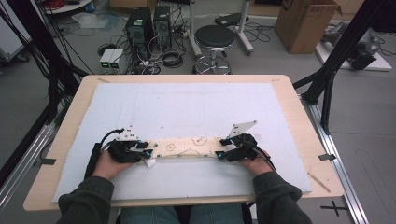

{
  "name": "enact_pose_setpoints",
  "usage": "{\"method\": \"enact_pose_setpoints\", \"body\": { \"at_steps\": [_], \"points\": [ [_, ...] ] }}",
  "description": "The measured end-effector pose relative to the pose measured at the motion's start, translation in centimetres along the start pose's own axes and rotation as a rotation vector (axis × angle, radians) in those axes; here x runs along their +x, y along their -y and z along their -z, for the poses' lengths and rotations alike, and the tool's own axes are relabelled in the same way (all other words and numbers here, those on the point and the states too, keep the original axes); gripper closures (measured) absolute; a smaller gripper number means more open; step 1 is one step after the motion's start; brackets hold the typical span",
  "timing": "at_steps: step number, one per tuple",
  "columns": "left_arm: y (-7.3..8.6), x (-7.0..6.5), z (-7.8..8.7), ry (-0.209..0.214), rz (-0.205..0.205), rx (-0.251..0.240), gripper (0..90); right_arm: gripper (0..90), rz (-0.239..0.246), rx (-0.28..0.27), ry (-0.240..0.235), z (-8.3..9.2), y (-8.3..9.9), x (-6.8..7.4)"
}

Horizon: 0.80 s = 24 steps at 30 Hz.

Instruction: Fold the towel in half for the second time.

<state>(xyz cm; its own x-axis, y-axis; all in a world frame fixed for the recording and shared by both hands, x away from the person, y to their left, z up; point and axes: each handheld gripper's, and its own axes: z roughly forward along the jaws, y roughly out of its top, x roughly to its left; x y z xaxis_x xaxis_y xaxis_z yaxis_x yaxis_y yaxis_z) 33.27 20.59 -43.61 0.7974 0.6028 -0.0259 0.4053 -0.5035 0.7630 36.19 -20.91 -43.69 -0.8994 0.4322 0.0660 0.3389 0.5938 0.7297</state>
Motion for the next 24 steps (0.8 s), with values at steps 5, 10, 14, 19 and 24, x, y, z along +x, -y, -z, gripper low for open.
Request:
{"method": "enact_pose_setpoints", "body": {
  "at_steps": [5,10,14,19,24],
  "points": [
    [0.0,0.0,0.0,0.002,-0.006,0.002,60.4,43.2,0.000,0.002,0.003,-0.1,0.2,0.1],
    [-0.1,0.0,0.6,0.018,0.006,-0.024,56.3,41.6,-0.020,-0.018,-0.007,0.2,0.1,0.2],
    [-0.4,0.2,1.7,0.028,0.041,-0.091,54.3,39.8,-0.043,-0.089,-0.004,1.5,-0.5,-0.1],
    [-1.1,1.2,2.1,0.006,0.099,-0.152,51.1,41.2,-0.106,-0.126,0.022,2.5,-1.5,-1.7],
    [-1.0,2.1,1.5,-0.047,0.140,-0.113,52.7,45.1,-0.161,-0.085,0.058,1.5,-1.9,-3.1]
  ]
}}
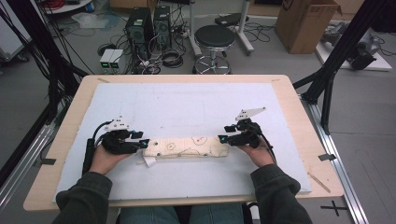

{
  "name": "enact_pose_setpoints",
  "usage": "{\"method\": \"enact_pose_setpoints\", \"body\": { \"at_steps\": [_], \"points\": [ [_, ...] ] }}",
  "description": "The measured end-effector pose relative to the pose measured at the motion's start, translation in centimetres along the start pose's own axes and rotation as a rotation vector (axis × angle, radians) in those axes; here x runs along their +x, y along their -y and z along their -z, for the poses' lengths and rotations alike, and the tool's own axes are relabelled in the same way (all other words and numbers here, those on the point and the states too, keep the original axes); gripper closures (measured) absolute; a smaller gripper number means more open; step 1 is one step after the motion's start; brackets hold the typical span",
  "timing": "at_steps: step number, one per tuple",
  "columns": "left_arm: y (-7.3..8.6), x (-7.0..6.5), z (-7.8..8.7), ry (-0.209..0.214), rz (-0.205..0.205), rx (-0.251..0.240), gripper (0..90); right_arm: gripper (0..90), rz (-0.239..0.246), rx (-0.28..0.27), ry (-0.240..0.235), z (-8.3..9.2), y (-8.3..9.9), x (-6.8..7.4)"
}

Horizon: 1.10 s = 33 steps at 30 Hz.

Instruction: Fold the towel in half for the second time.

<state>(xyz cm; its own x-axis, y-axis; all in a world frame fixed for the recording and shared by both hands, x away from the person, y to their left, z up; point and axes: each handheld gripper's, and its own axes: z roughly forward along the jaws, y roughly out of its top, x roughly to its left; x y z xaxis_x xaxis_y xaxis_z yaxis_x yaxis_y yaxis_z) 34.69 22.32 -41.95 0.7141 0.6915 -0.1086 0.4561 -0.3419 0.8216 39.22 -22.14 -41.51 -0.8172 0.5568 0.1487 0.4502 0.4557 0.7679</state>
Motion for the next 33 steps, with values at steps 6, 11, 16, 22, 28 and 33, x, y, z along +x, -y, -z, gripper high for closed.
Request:
{"method": "enact_pose_setpoints", "body": {
  "at_steps": [6,11,16,22,28,33],
  "points": [
    [0.2,0.5,-0.8,-0.043,0.035,0.004,52.6,46.9,-0.022,0.030,0.019,-1.2,0.2,-0.6],
    [0.4,0.3,-1.8,-0.025,0.046,0.045,52.6,49.2,-0.053,0.055,-0.004,-1.9,0.7,-0.9],
    [0.7,0.4,-2.4,-0.031,0.060,0.088,55.2,57.4,-0.049,0.081,-0.014,-2.4,1.2,-0.6],
    [0.9,0.2,-2.7,-0.016,0.043,0.104,62.9,66.2,-0.028,0.090,-0.016,-2.5,1.3,-0.3],
    [1.0,0.0,-2.6,-0.003,0.040,0.097,73.7,74.4,-0.025,0.083,-0.035,-2.4,1.5,-0.3],
    [1.0,-0.2,-2.5,-0.008,0.022,0.093,79.8,78.7,-0.025,0.080,-0.042,-2.3,1.5,-0.2]
  ]
}}
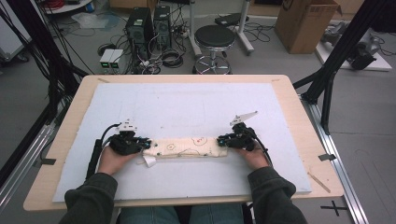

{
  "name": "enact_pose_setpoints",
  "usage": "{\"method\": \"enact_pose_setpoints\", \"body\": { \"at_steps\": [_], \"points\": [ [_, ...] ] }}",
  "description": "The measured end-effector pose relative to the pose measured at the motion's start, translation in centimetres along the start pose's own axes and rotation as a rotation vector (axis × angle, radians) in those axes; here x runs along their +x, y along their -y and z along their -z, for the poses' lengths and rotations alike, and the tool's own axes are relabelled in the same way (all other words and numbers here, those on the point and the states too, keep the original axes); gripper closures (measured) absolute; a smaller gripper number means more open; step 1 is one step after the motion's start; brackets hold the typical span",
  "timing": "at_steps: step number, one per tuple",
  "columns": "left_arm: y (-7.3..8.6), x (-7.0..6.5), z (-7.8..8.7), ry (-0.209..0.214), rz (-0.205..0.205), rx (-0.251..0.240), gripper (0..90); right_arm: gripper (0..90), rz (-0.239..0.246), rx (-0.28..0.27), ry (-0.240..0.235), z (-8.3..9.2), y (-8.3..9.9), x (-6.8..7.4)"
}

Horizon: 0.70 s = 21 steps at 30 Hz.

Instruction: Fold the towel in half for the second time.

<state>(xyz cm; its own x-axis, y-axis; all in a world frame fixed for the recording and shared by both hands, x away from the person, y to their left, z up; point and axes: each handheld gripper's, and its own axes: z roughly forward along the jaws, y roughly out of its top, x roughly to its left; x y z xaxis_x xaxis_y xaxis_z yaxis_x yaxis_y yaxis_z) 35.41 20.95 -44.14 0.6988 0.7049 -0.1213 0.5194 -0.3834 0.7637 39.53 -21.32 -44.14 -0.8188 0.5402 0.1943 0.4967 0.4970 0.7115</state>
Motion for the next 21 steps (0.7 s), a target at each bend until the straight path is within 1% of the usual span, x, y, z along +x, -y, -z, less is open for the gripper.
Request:
{"method": "enact_pose_setpoints", "body": {
  "at_steps": [1,3,4,5,6,7,12,13,15,18,20,21],
  "points": [
    [0.0,-0.1,0.0,-0.008,-0.009,0.001,80.2,78.8,-0.001,0.001,-0.001,0.0,0.0,0.0],
    [-0.1,-0.2,0.1,-0.016,-0.015,-0.003,80.9,79.8,0.008,0.007,0.004,0.1,-0.1,0.2],
    [-0.1,-0.3,0.1,-0.021,-0.010,-0.011,81.1,80.1,0.017,0.006,0.007,0.2,-0.1,0.2],
    [-0.2,-0.3,0.1,-0.026,-0.021,-0.007,81.2,80.3,0.020,0.006,0.006,0.2,-0.2,0.3],
    [-0.2,-0.3,0.2,-0.027,-0.021,-0.013,81.2,80.6,0.027,0.009,0.010,0.3,-0.2,0.4],
    [-0.3,-0.3,0.3,-0.029,-0.020,-0.021,81.2,80.8,0.034,0.001,0.016,0.4,-0.3,0.5],
    [-0.8,-0.3,0.8,-0.045,-0.019,-0.058,81.4,81.4,0.034,-0.010,0.014,0.7,-0.8,0.4],
    [-1.0,-0.2,1.0,-0.045,-0.024,-0.062,81.4,81.6,0.040,-0.011,0.015,0.8,-0.9,0.4],
    [-1.2,-0.1,0.9,-0.047,-0.014,-0.067,81.4,81.7,0.038,-0.013,0.018,1.0,-1.3,0.4],
    [-1.6,0.4,0.7,-0.062,0.002,-0.076,81.4,81.8,0.041,-0.019,0.030,1.1,-2.0,0.0],
    [-2.1,0.6,0.5,-0.067,0.000,-0.067,81.4,81.8,0.034,-0.015,0.043,1.0,-2.4,-0.3],
    [-2.4,0.8,0.4,-0.072,0.002,-0.072,81.4,81.8,0.030,-0.012,0.051,1.0,-2.7,-0.4]
  ]
}}
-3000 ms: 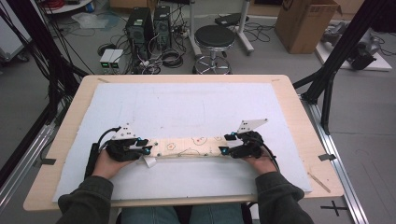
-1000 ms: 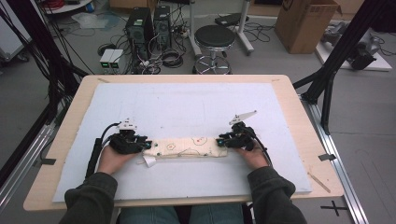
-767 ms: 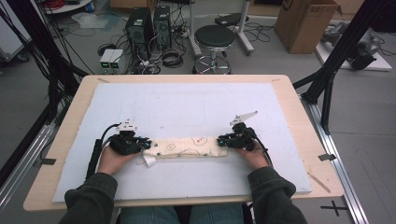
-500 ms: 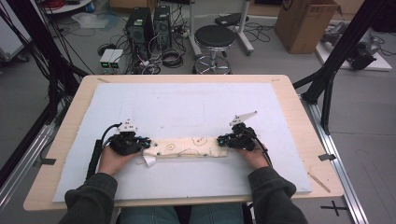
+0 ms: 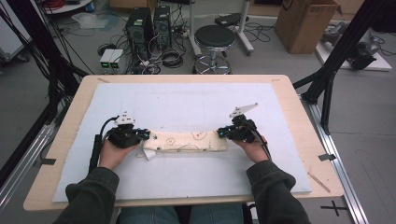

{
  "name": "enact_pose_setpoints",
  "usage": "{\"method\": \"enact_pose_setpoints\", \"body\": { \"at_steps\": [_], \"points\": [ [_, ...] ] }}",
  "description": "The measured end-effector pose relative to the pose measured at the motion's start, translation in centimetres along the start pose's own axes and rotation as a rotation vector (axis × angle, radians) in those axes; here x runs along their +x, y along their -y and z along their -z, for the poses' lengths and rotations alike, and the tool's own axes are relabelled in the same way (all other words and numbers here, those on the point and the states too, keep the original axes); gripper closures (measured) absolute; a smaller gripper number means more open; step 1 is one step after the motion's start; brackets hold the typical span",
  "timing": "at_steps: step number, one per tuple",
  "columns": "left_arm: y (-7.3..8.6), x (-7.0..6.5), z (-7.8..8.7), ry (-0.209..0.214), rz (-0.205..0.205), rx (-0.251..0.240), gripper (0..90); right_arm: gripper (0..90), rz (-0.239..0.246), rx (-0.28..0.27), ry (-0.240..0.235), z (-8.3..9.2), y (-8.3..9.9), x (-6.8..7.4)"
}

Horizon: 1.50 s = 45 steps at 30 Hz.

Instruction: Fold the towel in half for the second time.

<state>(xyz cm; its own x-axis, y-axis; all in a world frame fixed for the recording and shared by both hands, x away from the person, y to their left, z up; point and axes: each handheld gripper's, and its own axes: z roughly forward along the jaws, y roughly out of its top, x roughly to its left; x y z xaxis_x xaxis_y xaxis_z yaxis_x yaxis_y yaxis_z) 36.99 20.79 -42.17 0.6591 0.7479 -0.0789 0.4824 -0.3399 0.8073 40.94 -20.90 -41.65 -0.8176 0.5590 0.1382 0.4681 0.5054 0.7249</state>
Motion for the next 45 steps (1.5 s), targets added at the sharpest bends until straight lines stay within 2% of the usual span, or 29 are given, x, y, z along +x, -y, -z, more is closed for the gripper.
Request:
{"method": "enact_pose_setpoints", "body": {
  "at_steps": [2,4,9,11,14,16,18,20,23,25,27,29,32,33,35,39,43,45],
  "points": [
    [-0.6,0.3,-0.3,-0.003,0.004,-0.003,81.4,81.9,0.004,-0.001,0.016,0.0,-0.5,-0.5],
    [-1.0,0.7,-0.6,-0.004,0.025,-0.008,81.4,81.9,-0.013,0.003,0.025,-0.1,-0.9,-1.1],
    [-1.9,1.7,-1.5,-0.029,0.032,-0.014,81.4,81.9,-0.034,0.013,0.040,-0.8,-1.8,-2.6],
    [-2.1,2.0,-1.9,-0.034,0.031,0.005,81.4,81.9,-0.049,0.014,0.046,-1.1,-2.0,-3.0],
    [-2.4,2.4,-2.4,-0.059,0.040,-0.008,81.4,81.9,-0.058,0.015,0.059,-1.7,-2.5,-3.7],
    [-2.5,2.8,-2.6,-0.070,0.048,-0.010,81.4,81.8,-0.052,-0.002,0.076,-2.1,-2.7,-4.0],
    [-2.6,3.0,-3.1,-0.074,0.048,0.003,81.3,81.8,-0.066,0.009,0.079,-2.5,-2.6,-4.3],
    [-2.5,3.3,-3.5,-0.082,0.064,0.000,81.3,81.8,-0.087,-0.001,0.083,-2.9,-2.4,-4.7],
    [-2.2,3.7,-4.1,-0.087,0.071,0.026,81.2,81.7,-0.089,-0.004,0.095,-3.4,-2.3,-4.9],
    [-2.1,3.8,-4.2,-0.090,0.087,0.024,80.7,81.6,-0.094,-0.003,0.100,-3.8,-2.2,-5.0],
    [-2.0,3.8,-4.3,-0.092,0.087,0.016,77.2,80.8,-0.101,0.001,0.104,-4.0,-2.1,-5.0],
    [-2.0,4.0,-4.1,-0.074,0.082,0.015,70.4,77.6,-0.106,-0.005,0.102,-4.1,-2.0,-5.2],
    [-2.0,4.3,-3.7,-0.062,0.102,-0.007,63.6,72.6,-0.117,-0.024,0.083,-3.7,-2.0,-5.4],
    [-2.0,4.3,-3.6,-0.058,0.112,-0.022,62.2,70.9,-0.120,-0.038,0.077,-3.5,-2.0,-5.4],
    [-2.2,4.2,-3.2,-0.050,0.104,-0.036,59.6,68.7,-0.119,-0.065,0.066,-3.1,-2.1,-5.4],
    [-2.5,3.8,-2.6,-0.042,0.106,-0.062,53.9,62.3,-0.123,-0.085,0.058,-2.5,-2.3,-5.1],
    [-2.7,3.6,-1.9,-0.026,0.107,-0.077,52.0,54.4,-0.143,-0.113,0.057,-1.8,-2.5,-4.9],
    [-2.8,3.4,-1.5,-0.018,0.099,-0.082,52.1,51.9,-0.138,-0.128,0.055,-1.4,-2.6,-4.7]
  ]
}}
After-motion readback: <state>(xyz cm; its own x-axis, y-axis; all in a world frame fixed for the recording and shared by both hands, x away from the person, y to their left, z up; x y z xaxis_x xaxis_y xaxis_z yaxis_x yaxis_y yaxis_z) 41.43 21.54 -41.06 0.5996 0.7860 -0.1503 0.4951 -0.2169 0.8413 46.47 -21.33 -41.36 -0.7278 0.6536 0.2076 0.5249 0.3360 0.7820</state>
